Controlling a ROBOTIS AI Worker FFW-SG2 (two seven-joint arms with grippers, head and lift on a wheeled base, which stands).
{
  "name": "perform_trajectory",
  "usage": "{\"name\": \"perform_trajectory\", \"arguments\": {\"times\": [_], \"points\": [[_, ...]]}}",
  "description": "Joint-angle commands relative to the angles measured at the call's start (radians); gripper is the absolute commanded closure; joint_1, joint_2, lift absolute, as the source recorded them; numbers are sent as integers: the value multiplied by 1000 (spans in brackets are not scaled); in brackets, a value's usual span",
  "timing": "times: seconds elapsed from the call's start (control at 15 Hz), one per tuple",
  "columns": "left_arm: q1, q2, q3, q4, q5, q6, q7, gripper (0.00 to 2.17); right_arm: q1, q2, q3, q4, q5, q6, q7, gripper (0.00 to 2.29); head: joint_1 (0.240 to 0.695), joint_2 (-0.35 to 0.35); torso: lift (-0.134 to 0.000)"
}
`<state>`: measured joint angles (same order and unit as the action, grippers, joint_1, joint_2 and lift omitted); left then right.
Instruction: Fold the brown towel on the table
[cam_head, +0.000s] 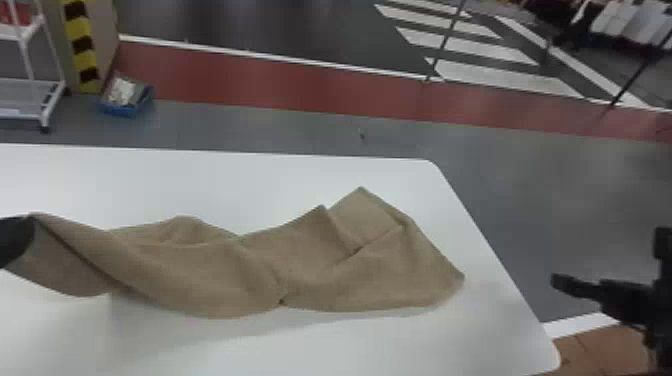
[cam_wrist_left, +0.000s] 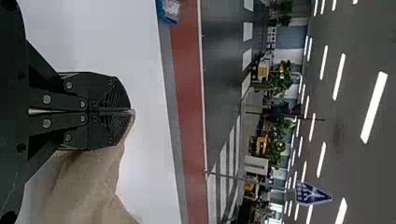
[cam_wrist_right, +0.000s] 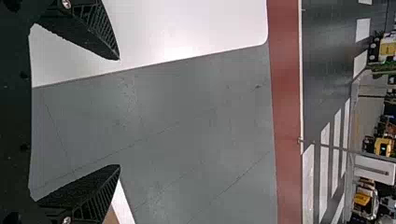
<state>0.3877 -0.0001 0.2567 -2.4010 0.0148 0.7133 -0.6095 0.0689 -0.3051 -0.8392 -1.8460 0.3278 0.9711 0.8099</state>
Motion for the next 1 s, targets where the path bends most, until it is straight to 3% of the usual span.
{"name": "perform_trajectory", "arguments": {"times": [0.0,0.4,0.73,0.93], "points": [[0,-3,38,-12,31,7,-18,2142,-4,0,39,2,4,-8,0,53,695,-350,-124],[5,-3,29,9,24,7,-44,2142,-61,11,181,10,1,-70,-3,56,695,-350,-124],[17,-3,16,20,17,7,-72,2142,-115,12,249,50,-13,-61,-66,56,695,-350,-124],[19,-3,-2,43,2,4,-76,2142,-247,11,342,129,-4,-61,-95,56,695,-350,-124]]}}
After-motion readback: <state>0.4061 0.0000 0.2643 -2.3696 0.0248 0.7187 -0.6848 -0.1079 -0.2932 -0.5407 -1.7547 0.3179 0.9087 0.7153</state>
